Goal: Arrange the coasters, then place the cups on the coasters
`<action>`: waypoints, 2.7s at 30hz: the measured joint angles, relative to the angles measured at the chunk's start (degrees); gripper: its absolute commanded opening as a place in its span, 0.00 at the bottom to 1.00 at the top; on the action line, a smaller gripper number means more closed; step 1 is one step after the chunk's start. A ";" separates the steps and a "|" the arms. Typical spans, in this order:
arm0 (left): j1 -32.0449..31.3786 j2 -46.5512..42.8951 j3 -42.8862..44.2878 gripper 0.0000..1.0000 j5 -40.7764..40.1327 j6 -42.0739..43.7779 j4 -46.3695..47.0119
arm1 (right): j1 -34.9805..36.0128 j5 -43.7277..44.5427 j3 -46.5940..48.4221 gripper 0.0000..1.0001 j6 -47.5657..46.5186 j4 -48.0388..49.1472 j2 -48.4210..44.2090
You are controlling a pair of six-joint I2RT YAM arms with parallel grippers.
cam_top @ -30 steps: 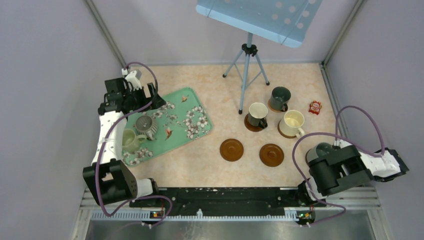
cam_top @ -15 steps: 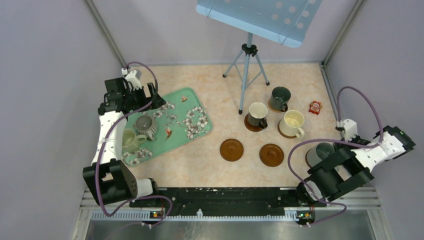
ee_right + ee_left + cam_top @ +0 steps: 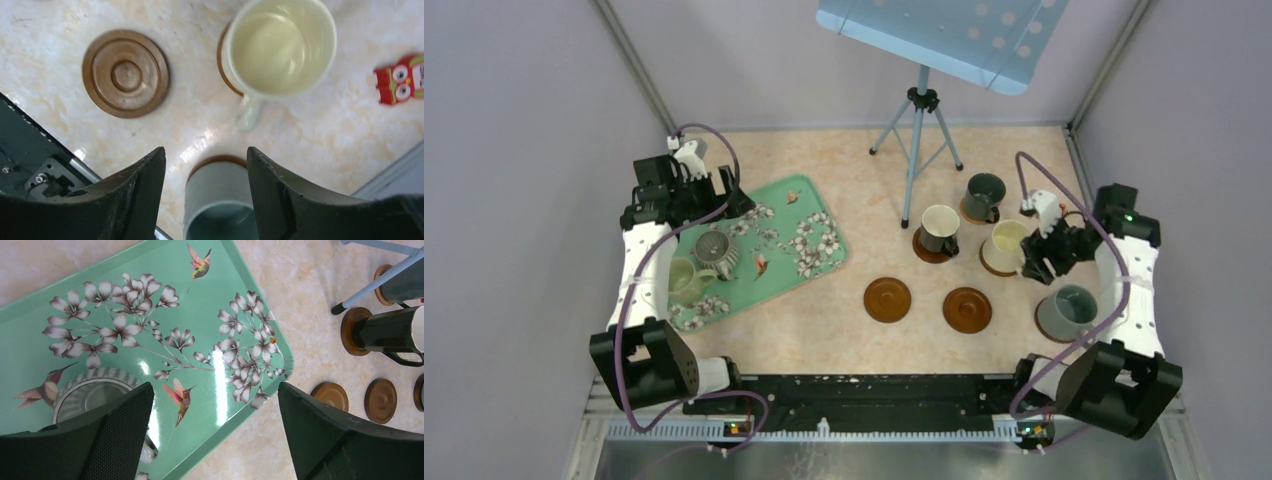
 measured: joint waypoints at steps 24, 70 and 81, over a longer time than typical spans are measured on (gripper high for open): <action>7.43 -0.26 -3.45 0.99 -6.82 4.02 -0.85 | 75.58 23.04 20.15 0.60 47.47 37.31 26.56; 13.35 12.52 -9.90 0.91 6.84 7.13 3.96 | 87.27 35.56 26.25 0.68 66.86 61.24 48.85; 12.02 12.11 -16.65 0.99 12.33 -0.96 5.03 | 87.47 37.31 26.08 0.80 70.79 62.60 48.68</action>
